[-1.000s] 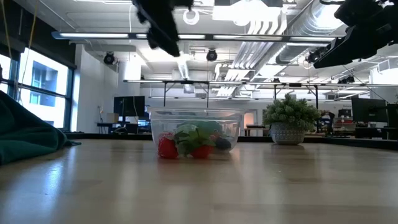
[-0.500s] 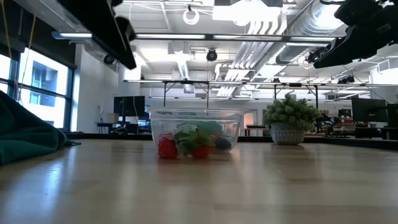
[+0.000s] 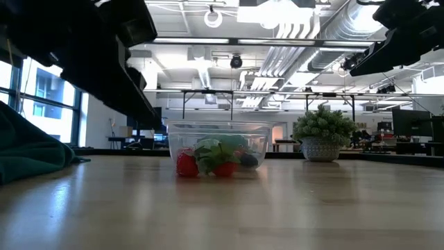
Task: Pick and placing Produce into tupperware
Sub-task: Put the strawberry into the transparent bin
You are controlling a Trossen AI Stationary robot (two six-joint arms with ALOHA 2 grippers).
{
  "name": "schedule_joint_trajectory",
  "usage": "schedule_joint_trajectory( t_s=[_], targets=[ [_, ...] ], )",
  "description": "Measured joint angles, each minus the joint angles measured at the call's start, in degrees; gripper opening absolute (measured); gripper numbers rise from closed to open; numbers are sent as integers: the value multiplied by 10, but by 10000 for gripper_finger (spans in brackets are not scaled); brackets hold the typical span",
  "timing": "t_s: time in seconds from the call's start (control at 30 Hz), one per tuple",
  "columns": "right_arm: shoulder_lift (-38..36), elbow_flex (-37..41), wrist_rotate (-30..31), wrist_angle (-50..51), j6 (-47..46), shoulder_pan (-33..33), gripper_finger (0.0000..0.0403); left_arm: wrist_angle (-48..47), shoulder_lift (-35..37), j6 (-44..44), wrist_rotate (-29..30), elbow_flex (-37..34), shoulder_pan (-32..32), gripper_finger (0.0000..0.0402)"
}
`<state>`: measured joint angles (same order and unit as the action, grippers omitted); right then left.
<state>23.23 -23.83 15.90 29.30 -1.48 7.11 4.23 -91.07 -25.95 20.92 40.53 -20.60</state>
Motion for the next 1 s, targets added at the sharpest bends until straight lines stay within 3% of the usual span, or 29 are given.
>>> schedule_joint_trajectory(
  t_s=[0.2,0.5,1.0],
  targets=[
    [0,0,0,0,0,0,123,34,-39,15,29,-1,5,229],
    [0,0,0,0,0,0,123,104,-85,58,-11,0,49,229],
    [0,0,0,0,0,0,123,110,-108,112,-47,19,71,229]
  ],
)
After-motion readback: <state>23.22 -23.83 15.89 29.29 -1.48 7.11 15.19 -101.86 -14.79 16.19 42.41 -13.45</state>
